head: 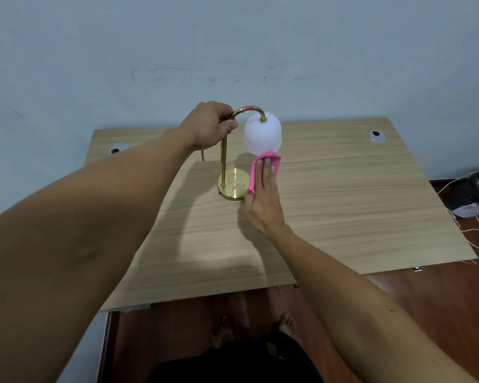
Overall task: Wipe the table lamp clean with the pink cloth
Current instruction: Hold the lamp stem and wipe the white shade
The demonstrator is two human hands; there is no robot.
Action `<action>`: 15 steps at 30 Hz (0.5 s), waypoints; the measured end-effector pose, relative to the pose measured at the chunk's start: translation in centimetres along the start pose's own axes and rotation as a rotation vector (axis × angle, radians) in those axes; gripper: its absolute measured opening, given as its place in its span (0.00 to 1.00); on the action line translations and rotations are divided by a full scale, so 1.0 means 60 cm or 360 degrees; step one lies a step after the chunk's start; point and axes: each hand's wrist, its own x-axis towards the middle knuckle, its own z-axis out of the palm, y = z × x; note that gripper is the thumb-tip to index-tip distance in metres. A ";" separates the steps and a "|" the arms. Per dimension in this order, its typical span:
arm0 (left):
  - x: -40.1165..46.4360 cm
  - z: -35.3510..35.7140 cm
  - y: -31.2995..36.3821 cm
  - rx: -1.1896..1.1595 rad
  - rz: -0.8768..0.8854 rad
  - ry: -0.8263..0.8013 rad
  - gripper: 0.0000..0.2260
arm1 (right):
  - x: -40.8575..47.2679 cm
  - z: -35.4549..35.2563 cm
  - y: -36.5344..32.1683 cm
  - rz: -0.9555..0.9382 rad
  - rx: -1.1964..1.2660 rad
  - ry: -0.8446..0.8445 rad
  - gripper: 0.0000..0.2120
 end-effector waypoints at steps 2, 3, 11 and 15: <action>0.001 0.000 -0.001 -0.0013 -0.0009 -0.0001 0.10 | -0.002 -0.006 -0.003 0.0171 0.0070 -0.0139 0.31; 0.001 0.000 -0.001 -0.0021 -0.0012 0.0001 0.10 | 0.000 -0.014 -0.010 0.0379 0.0173 -0.0141 0.25; -0.001 0.001 0.000 -0.0007 -0.0022 0.0013 0.10 | 0.051 -0.104 -0.092 0.1119 0.1111 0.0931 0.20; -0.001 0.001 -0.001 -0.0008 -0.0031 0.0011 0.10 | 0.061 -0.095 -0.131 0.0844 0.1292 0.1124 0.15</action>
